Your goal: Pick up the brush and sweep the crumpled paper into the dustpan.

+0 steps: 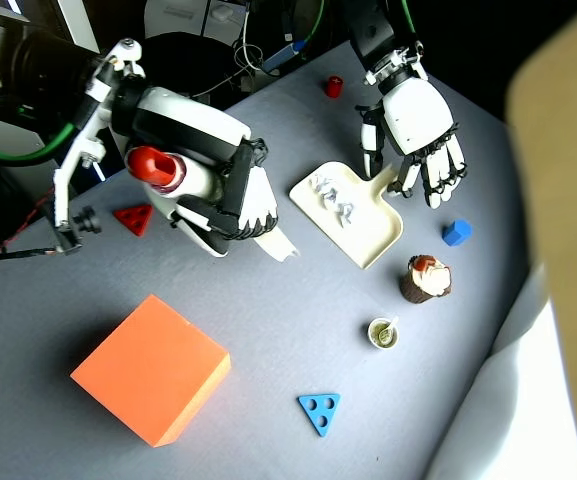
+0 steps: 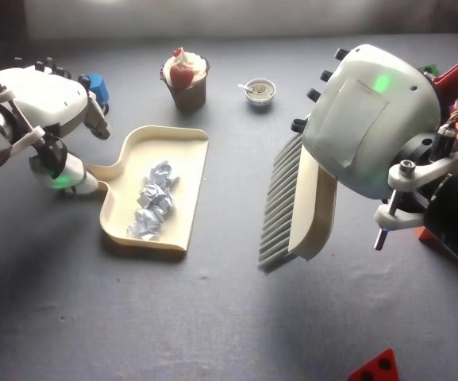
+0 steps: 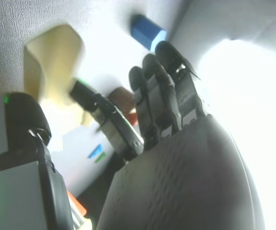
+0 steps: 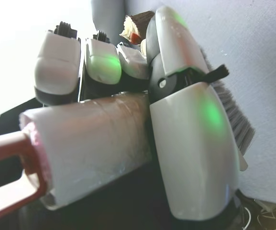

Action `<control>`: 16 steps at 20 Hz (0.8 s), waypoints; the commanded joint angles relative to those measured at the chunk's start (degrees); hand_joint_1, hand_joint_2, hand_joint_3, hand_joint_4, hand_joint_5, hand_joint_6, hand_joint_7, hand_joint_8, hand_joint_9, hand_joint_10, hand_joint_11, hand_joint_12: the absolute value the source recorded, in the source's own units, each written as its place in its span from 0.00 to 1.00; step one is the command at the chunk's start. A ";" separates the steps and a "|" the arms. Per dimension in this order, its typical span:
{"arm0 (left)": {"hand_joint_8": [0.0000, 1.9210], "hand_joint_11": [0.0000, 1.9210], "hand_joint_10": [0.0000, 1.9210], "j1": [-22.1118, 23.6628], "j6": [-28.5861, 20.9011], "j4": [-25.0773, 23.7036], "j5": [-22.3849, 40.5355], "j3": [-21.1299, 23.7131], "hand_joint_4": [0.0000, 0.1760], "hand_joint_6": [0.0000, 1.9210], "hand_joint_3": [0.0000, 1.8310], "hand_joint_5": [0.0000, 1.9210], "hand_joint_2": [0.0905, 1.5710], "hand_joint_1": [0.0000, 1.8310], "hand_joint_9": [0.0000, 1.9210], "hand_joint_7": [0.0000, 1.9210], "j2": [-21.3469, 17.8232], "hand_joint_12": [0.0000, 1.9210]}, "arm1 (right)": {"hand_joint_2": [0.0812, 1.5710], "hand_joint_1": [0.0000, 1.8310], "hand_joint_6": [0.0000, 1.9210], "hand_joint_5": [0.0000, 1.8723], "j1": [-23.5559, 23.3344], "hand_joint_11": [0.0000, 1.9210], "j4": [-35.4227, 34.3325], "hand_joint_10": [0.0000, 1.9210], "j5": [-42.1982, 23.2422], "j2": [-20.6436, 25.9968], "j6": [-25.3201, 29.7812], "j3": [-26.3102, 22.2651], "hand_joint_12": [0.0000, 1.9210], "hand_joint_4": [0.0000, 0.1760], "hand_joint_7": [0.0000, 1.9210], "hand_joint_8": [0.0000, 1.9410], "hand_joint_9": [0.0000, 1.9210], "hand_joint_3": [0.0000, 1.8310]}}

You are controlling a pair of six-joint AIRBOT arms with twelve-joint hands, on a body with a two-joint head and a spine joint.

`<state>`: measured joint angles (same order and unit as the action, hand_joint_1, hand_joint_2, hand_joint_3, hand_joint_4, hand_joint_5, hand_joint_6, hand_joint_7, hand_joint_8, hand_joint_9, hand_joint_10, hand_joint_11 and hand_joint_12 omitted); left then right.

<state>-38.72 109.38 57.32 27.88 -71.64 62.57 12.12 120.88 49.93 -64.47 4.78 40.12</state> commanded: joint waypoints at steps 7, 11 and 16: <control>0.00 0.07 0.00 0.94 0.04 -2.08 4.53 0.06 0.74 0.00 0.00 0.30 0.56 0.53 0.18 0.19 -0.80 0.32 | 0.71 0.58 0.73 0.47 -0.19 0.77 8.50 1.00 4.07 0.54 -1.54 -1.76 1.00 0.00 0.60 1.00 0.68 0.00; 0.00 0.08 0.00 1.32 0.05 -2.04 4.42 0.32 0.75 0.01 0.00 0.34 0.57 0.53 0.19 0.19 -1.01 0.32 | 0.53 0.50 1.00 0.43 0.90 0.60 9.72 1.00 4.07 0.54 -1.54 -2.81 1.00 0.00 0.47 1.00 0.52 0.00; 0.01 0.07 0.01 4.58 2.01 -2.04 2.01 0.74 0.80 0.01 0.00 0.38 0.57 0.52 0.20 0.22 -1.89 0.33 | 0.44 0.48 0.79 0.19 0.89 0.14 9.24 1.00 3.09 0.59 -3.22 -3.03 1.00 0.00 0.11 0.98 0.12 0.00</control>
<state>-34.76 111.04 57.36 25.96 -70.87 61.06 13.52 125.56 49.56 -64.47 2.50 37.56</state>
